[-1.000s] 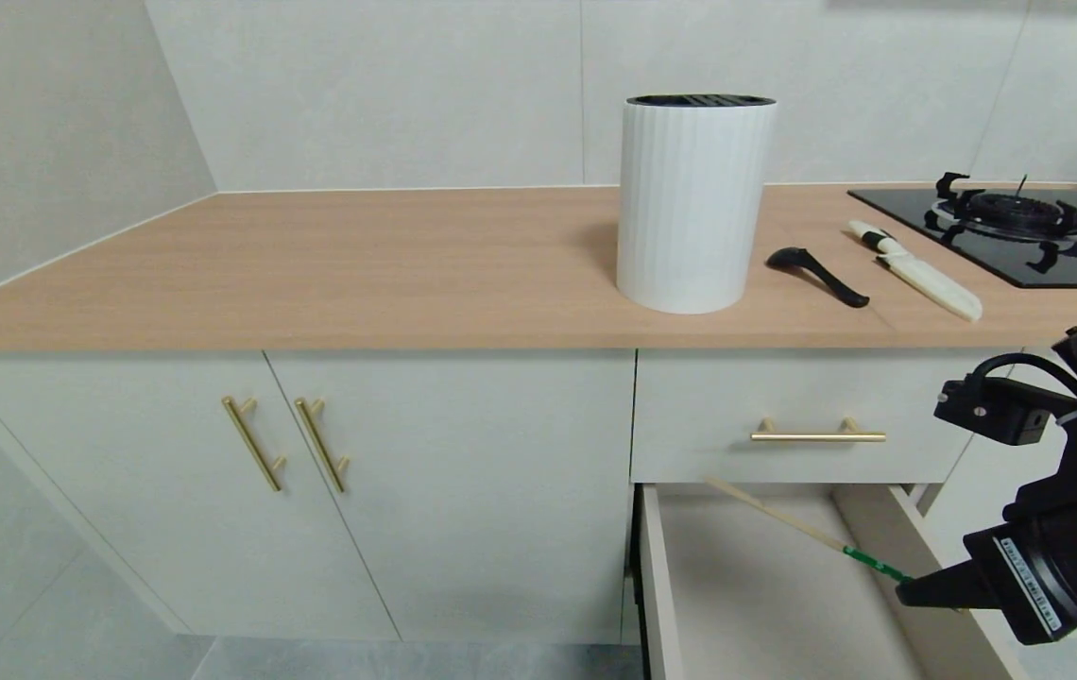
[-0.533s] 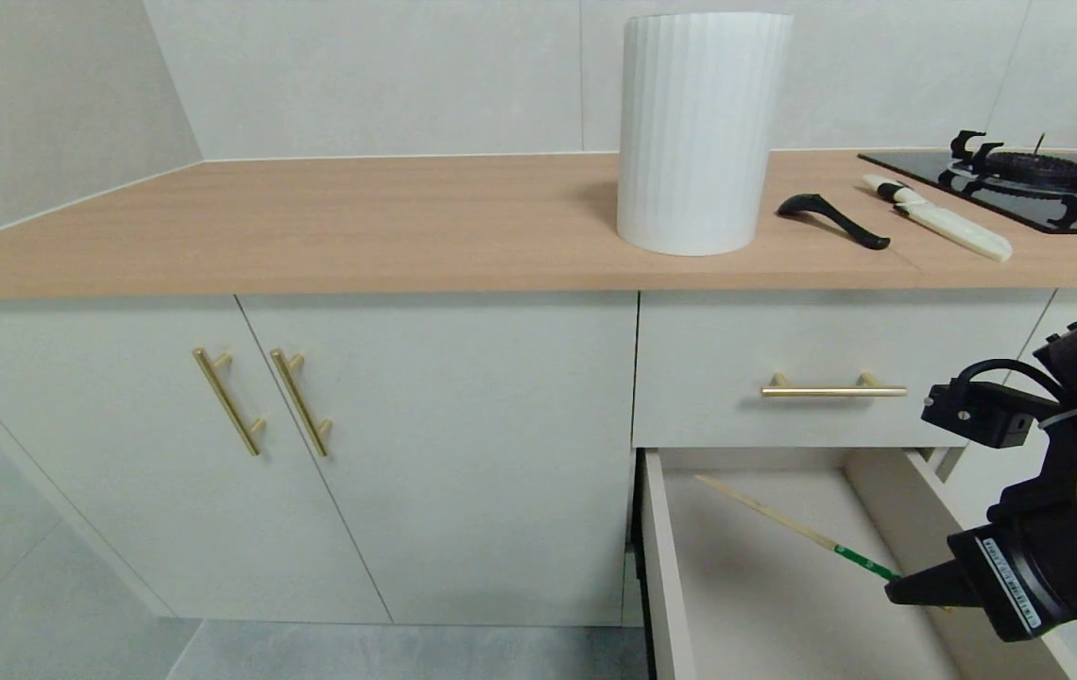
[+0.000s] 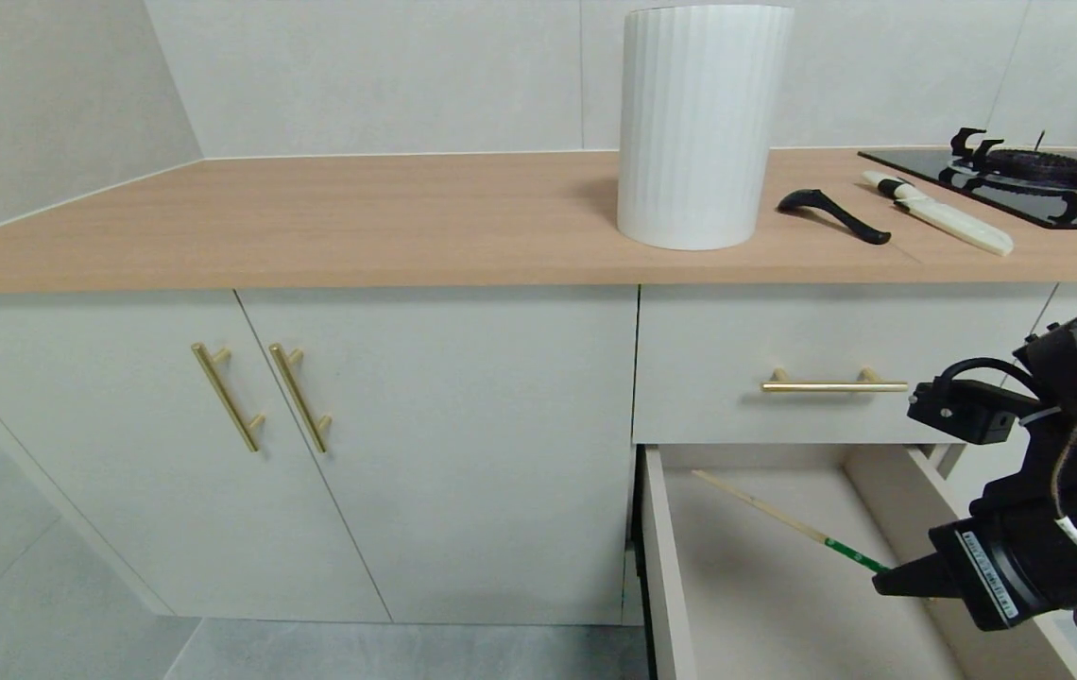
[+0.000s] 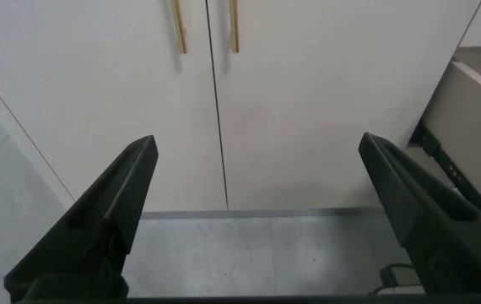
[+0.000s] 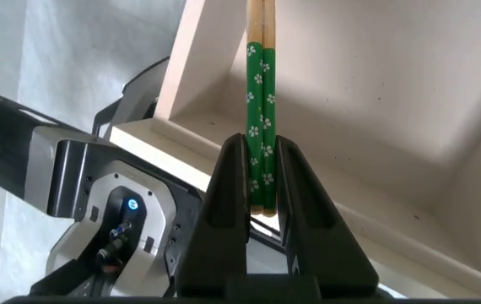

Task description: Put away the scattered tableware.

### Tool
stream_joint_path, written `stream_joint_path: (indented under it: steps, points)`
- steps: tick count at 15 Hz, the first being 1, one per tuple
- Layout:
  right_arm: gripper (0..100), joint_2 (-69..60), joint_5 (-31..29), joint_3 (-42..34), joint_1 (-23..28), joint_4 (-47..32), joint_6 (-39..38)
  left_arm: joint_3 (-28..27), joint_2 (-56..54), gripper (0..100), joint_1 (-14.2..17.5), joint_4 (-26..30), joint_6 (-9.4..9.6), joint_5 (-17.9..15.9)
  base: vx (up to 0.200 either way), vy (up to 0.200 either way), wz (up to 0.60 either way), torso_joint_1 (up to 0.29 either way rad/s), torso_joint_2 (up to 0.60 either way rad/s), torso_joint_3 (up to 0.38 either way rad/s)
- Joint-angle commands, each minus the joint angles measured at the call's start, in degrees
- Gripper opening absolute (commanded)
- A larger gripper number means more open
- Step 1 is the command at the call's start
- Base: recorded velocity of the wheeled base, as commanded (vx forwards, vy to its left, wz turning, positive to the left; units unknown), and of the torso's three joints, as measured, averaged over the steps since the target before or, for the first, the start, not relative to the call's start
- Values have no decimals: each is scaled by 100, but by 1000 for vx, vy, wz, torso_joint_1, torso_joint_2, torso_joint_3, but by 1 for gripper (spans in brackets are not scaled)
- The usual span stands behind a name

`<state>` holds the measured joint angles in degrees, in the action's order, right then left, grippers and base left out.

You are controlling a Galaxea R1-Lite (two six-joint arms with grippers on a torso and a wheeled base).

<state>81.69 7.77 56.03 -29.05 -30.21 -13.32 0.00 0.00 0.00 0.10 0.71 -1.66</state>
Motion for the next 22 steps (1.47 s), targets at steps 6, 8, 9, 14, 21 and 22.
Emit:
stream_joint_path:
  steps: [6, 8, 9, 14, 21, 22]
  points:
    - [0, 2158, -1111, -66, 13, 1245, -777, 0, 0, 100, 0, -1, 0, -1, 0, 0, 0, 0, 0, 0]
    - [0, 2703, -1119, -83, 13, 1676, -953, 0, 0, 100, 0, -1, 0, -1, 0, 0, 0, 0, 0, 0]
    - [0, 2835, -1119, -83, 13, 1799, -1032, 0, 0, 100, 0, -1, 0, -1, 0, 0, 0, 0, 0, 0]
    - [0, 4083, -1497, -206, 13, 2801, -1164, 0, 0, 100, 0, -1, 0, -1, 0, 0, 0, 0, 0, 0]
    - [0, 4733, -1515, -180, 101, 3267, -1199, 0, 0, 100, 0, -1, 0, -1, 0, 0, 0, 0, 0, 0]
    - [0, 4769, -1524, -198, 101, 3364, -1199, 0, 0, 100, 0, -1, 0, -1, 0, 0, 0, 0, 0, 0]
